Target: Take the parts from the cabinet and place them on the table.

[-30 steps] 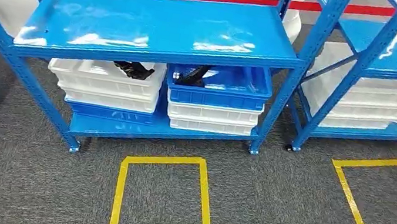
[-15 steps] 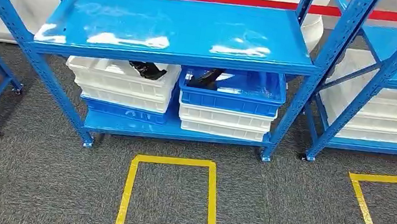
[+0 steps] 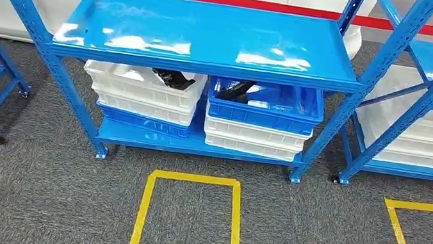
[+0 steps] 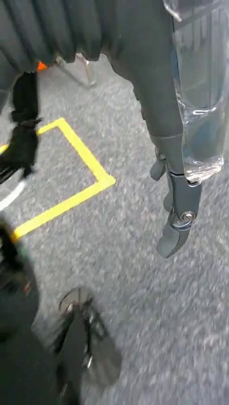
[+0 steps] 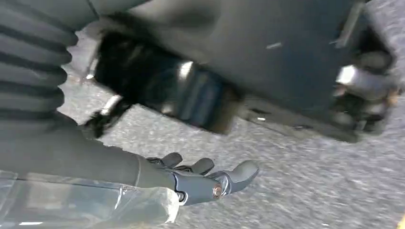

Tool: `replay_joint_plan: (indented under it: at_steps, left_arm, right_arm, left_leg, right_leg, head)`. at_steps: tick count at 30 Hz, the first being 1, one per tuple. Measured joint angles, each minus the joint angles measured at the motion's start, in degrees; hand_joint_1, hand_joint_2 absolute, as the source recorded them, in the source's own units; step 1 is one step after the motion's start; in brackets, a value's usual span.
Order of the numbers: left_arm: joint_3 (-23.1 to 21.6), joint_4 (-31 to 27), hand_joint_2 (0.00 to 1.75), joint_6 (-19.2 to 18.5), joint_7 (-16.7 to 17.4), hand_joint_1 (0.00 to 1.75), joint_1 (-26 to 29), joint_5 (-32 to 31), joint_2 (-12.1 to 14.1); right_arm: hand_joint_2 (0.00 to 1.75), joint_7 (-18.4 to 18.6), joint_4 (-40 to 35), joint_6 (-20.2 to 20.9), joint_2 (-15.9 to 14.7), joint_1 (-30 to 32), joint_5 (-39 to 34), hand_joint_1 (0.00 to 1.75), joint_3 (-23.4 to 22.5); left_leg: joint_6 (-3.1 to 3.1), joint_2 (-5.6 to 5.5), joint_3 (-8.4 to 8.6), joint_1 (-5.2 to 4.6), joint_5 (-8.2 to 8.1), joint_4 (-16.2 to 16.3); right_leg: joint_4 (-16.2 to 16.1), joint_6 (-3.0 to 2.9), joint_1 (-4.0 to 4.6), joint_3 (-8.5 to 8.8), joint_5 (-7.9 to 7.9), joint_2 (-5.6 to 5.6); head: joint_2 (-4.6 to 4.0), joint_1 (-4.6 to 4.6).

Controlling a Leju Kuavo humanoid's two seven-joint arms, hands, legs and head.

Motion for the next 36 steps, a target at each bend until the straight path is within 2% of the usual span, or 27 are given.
replay_joint_plan:
  at_steps: [1,2,6,7,8,9,10,11,12,13,14,15,16,17,19,20,22,23,24,26,27,28,29,31,32,33,36]
  left_arm:
    - [0.99,-0.57,0.0,-0.37,-0.26,0.0,-0.1,-0.51,-0.09]
    - [2.28,-1.18,0.0,-0.92,-0.68,0.0,-0.25,-0.96,-0.09]
    - [6.73,-2.51,0.0,-2.81,-1.7,0.0,0.38,-3.01,-0.09]
    - [7.66,-2.67,0.0,-3.26,-1.86,0.0,0.84,-3.48,-0.13]
    - [8.83,-2.84,0.0,-3.89,-2.21,0.0,1.52,-4.06,-0.24]
    - [9.94,-2.84,0.0,-4.24,-2.45,0.0,2.13,-4.52,-0.29]
    - [11.18,-2.84,0.0,-4.7,-2.71,0.0,2.98,-5.01,-0.29]
    - [12.31,-2.84,0.0,-5.05,-2.8,0.0,3.88,-5.38,-0.29]
    - [13.29,-2.8,0.0,-5.47,-2.91,0.0,4.92,-5.81,-0.27]
    - [14.3,-2.74,0.0,-5.86,-3.19,0.0,6.03,-6.19,-0.26]
    - [15.18,-2.65,0.0,-6.21,-3.35,0.0,7.18,-6.56,-0.26]
    - [16.05,-2.47,0.0,-6.56,-3.59,0.0,8.19,-6.89,-0.26]
    - [17.13,-2.17,0.0,-6.91,-3.8,0.0,9.08,-7.24,-0.26]
    - [17.97,-2.01,0.0,-7.22,-3.85,0.0,9.92,-7.61,-0.26]
    - [20.07,-1.71,0.0,-8.02,-4.37,0.0,11.19,-8.46,-0.26]
    - [21.17,-1.68,0.0,-8.48,-4.64,0.0,11.73,-8.96,-0.26]
    - [23.5,-1.73,0.0,-9.44,-5.2,0.0,11.99,-9.99,-0.26]
    - [24.5,-1.94,0.0,-9.88,-5.49,0.0,11.68,-10.43,-0.35]
    - [25.41,-2.32,0.0,-10.28,-5.77,0.0,11.06,-10.84,-0.35]
    - [27.19,-3.52,0.0,-10.73,-6.14,0.0,9.5,-11.39,-0.35]
    - [27.92,-4.14,0.0,-10.97,-6.25,0.0,8.54,-11.59,-0.35]
    - [28.57,-4.92,0.0,-11.15,-6.38,0.0,7.62,-11.78,-0.35]
    - [29.22,-5.81,0.0,-11.3,-6.49,0.0,6.71,-11.89,-0.37]
    - [30.29,-7.8,0.0,-11.52,-6.71,0.0,4.85,-12.13,-0.48]
    - [30.85,-8.75,0.0,-11.65,-6.8,0.0,3.97,-12.22,-0.5]
    - [31.52,-9.68,0.0,-11.76,-6.82,0.0,3.24,-12.39,-0.5]
    - [33.25,-10.52,0.0,-12.35,-7.06,0.0,3.42,-13.01,-0.52]
  right_arm:
    - [0.0,-0.02,0.02,0.0,-0.13,0.71,0.74,0.0,-1.01]
    - [0.0,-0.09,0.04,0.0,-0.15,1.31,1.42,0.0,-2.09]
    - [0.0,-0.33,0.04,0.0,-0.31,3.17,4.39,0.0,-6.49]
    - [0.0,-0.44,0.0,0.0,-0.28,3.29,5.07,0.0,-7.42]
    - [0.0,-0.59,-0.15,0.0,-0.28,3.28,5.92,0.0,-8.66]
    - [0.0,-0.72,-0.46,0.0,-0.28,3.25,6.62,0.0,-9.77]
    - [0.0,-0.92,-1.01,0.0,-0.26,3.16,7.37,0.0,-11.07]
    - [0.0,-1.03,-1.51,0.0,-0.28,2.98,8.0,0.0,-11.94]
    - [0.0,-1.07,-2.05,0.0,-0.28,2.66,8.58,0.0,-12.92]
    - [0.0,-1.11,-2.69,0.0,-0.28,2.27,9.17,0.0,-13.88]
    - [0.0,-1.18,-3.46,0.0,-0.28,1.76,9.7,0.0,-14.83]
    - [0.0,-1.22,-4.33,0.0,-0.26,1.21,10.23,0.0,-15.72]
    - [1.75,-1.29,-5.42,0.0,-0.26,0.65,10.84,0.0,-16.7]
    - [1.75,-1.38,-6.28,0.0,-0.26,0.19,11.36,0.0,-17.63]
    - [1.75,-1.62,-7.57,0.0,-0.28,-0.26,12.55,0.0,-19.59]
    - [0.0,-1.64,-8.11,0.0,-0.28,-0.18,13.27,0.0,-20.84]
    - [0.0,-1.79,-8.52,0.0,-0.33,0.67,14.73,0.0,-23.13]
    - [0.0,-1.81,-8.52,0.0,-0.5,1.58,15.21,0.0,-24.05]
    - [0.0,-1.86,-8.5,0.0,-0.52,2.71,15.8,0.0,-25.12]
    - [0.0,-1.86,-8.22,0.0,-0.57,5.11,16.61,0.0,-26.75]
    - [0.0,-1.86,-7.8,0.0,-0.59,6.38,16.83,0.0,-27.44]
    - [0.0,-1.86,-7.26,0.0,-0.63,7.6,17.19,0.0,-28.13]
    - [0.0,-1.86,-6.71,0.0,-0.68,8.75,17.26,0.0,-28.81]
    - [0.0,-1.86,-5.42,0.0,-0.81,10.94,17.63,0.0,-29.99]
    - [0.0,-1.86,-4.76,0.0,-0.83,11.96,17.88,0.0,-30.45]
    - [0.0,-1.86,-4.05,0.0,-0.85,12.72,18.09,0.0,-31.11]
    - [0.0,-1.99,-3.65,0.0,-0.83,13.3,19.08,0.0,-32.66]
  left_leg:
    - [-0.25,-0.17,0.23,0.02,-0.17,0.02]
    - [-0.62,-0.19,0.22,-0.36,-0.42,0.19]
    - [-1.8,-0.21,0.29,-0.19,-0.64,-0.06]
    - [-2.07,-0.09,0.26,0.01,-1.09,0.48]
    - [-2.36,0.12,-0.47,0.08,-2.5,2.48]
    - [-2.6,0.17,-2.2,0.14,-4.73,6.25]
    - [-2.86,0.17,-4.91,0.15,-7.49,11.97]
    - [-3.03,0.18,-7.08,0.18,-9.18,16.44]
    - [-3.08,0.18,-8.53,0.19,-9.68,19.19]
    - [-3.11,0.19,-8.68,0.18,-8.97,19.09]
    - [-3.05,0.2,-7.45,0.18,-7.08,16.21]
    - [-2.86,0.29,-5.06,0.18,-4.46,11.07]
    - [-2.63,0.57,-2.18,0.17,-1.92,5.16]
    - [-2.28,1.25,-0.18,0.11,-0.75,0.76]
    - [-1.71,0.99,-0.25,-0.46,-0.65,0.51]
    - [-1.41,0.91,-0.23,-0.62,-0.74,0.55]
    - [-0.39,0.85,0.02,-0.35,-0.16,-0.15]
    - [-0.19,0.8,0.17,-0.32,-0.05,-0.34]
    - [0.26,0.78,0.18,-0.28,-0.11,-0.34]
    - [0.51,0.7,0.18,-0.39,-0.18,-0.33]
    - [0.56,0.69,0.18,-0.44,-0.22,-0.32]
    - [0.54,0.7,0.25,-0.44,-0.25,-0.31]
    - [0.5,0.69,0.33,-0.43,-0.29,-0.3]
    - [0.23,0.56,0.67,-0.34,-0.48,-0.26]
    - [-0.05,0.5,0.81,-0.37,-0.66,-0.23]
    - [-0.48,0.48,0.66,-0.93,-1.0,0.08]
    - [-1.27,0.68,0.88,-0.73,-0.98,-0.42]
  right_leg:
    - [-5.38,-0.04,-0.03,2.56,2.38,0.04]
    - [-8.66,-0.08,0.04,3.85,2.63,0.45]
    - [-8.94,-1.49,0.47,3.93,2.92,0.47]
    - [-9.16,-1.9,0.13,3.93,3.17,0.38]
    - [-9.16,-2.07,0.14,3.94,3.13,0.37]
    - [-9.16,-2.4,0.15,3.97,3.07,0.3]
    - [-9.16,-2.48,0.24,3.99,3.01,0.13]
    - [-9.16,-2.54,0.29,3.99,2.97,0.03]
    - [-9.15,-2.53,0.35,4.01,2.95,-0.01]
    - [-9.15,-2.55,0.35,4.08,2.9,-0.02]
    - [-9.15,-2.51,0.34,4.17,2.85,-0.02]
    - [-9.15,-2.44,0.33,4.33,2.79,-0.02]
    - [-9.15,-2.29,0.32,4.54,2.69,-0.03]
    - [-9.14,-2.07,0.37,4.64,2.56,-0.08]
    - [-9.09,-1.42,0.69,4.67,2.23,-0.11]
    - [-9.18,-1.15,0.51,4.76,2.14,-0.13]
    - [-9.06,-0.37,0.44,5.0,1.9,-0.12]
    - [-7.81,-0.17,0.2,4.64,0.99,0.08]
    - [-4.46,-0.11,0.33,3.17,-1.3,0.17]
    - [5.19,0.08,0.25,-1.56,-5.98,0.23]
    - [9.03,0.16,0.24,-3.6,-7.03,0.24]
    - [9.59,0.22,0.21,-4.1,-6.44,0.23]
    - [7.42,0.23,0.19,-3.21,-4.73,0.23]
    - [-2.58,0.09,0.12,1.56,0.42,0.24]
    - [-7.49,0.01,0.11,4.05,2.2,0.28]
    - [-9.04,-0.36,0.31,4.62,2.32,0.25]
    - [-8.97,-1.31,0.56,4.49,2.51,0.46]
  head:
    - [0.0,0.0]
    - [0.0,0.04]
    - [0.02,0.0]
    - [0.0,0.0]
    - [0.0,-0.04]
    - [0.02,-0.09]
    - [0.02,-0.09]
    - [0.0,-0.13]
    - [0.02,-0.13]
    - [0.0,-0.13]
    - [0.02,-0.13]
    - [0.02,-0.13]
    - [0.02,-0.13]
    - [0.0,-0.13]
    - [0.0,-0.04]
    - [0.02,-0.04]
    - [0.02,-0.04]
    - [0.0,-0.02]
    - [0.02,0.0]
    - [0.0,0.09]
    - [0.02,0.11]
    - [0.02,0.11]
    - [0.02,0.11]
    - [0.0,0.13]
    - [0.02,0.13]
    - [0.02,0.18]
    - [0.0,0.11]
